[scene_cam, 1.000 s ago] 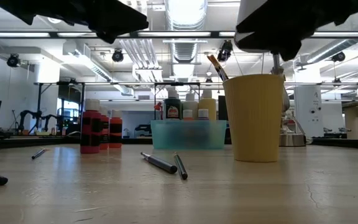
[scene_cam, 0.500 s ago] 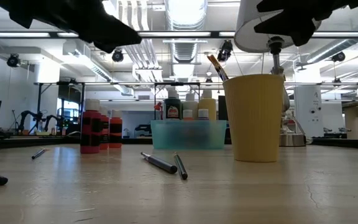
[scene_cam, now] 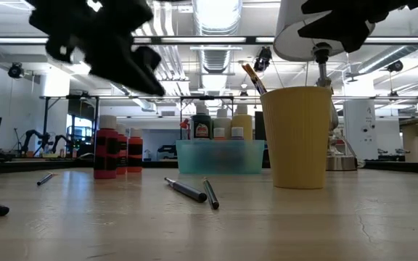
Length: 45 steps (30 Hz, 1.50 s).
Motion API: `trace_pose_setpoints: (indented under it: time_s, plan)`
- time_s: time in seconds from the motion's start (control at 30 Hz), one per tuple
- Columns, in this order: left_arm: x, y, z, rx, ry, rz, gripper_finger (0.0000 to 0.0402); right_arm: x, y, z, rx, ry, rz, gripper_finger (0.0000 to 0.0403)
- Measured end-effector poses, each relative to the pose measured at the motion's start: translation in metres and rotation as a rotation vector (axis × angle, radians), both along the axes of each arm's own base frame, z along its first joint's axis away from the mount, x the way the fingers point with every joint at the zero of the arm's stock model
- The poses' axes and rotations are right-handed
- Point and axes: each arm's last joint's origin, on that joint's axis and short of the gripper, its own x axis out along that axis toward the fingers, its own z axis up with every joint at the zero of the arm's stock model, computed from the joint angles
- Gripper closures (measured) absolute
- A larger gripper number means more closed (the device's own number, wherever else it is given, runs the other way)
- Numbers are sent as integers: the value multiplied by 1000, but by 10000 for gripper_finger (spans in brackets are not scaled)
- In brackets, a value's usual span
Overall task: Pick & Place Paint Supplies
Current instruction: Put the silver paintbrush into the yellow cup
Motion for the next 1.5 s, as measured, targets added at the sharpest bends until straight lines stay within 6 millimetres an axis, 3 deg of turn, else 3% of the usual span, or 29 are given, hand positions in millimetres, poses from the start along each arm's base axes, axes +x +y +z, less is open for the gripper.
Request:
trace_pose_setpoints:
  time_s: [0.2,0.37,1.5]
  plan:
    - [14,-4,-34,49,136,-25,275,-1,0,-3,-11,18,0,175]
    - [22,-5,-49,54,193,-23,275,-1,-1,-4,-12,21,0,178]
    - [68,-14,-80,135,344,-140,276,-2,-1,-6,-15,26,0,112]
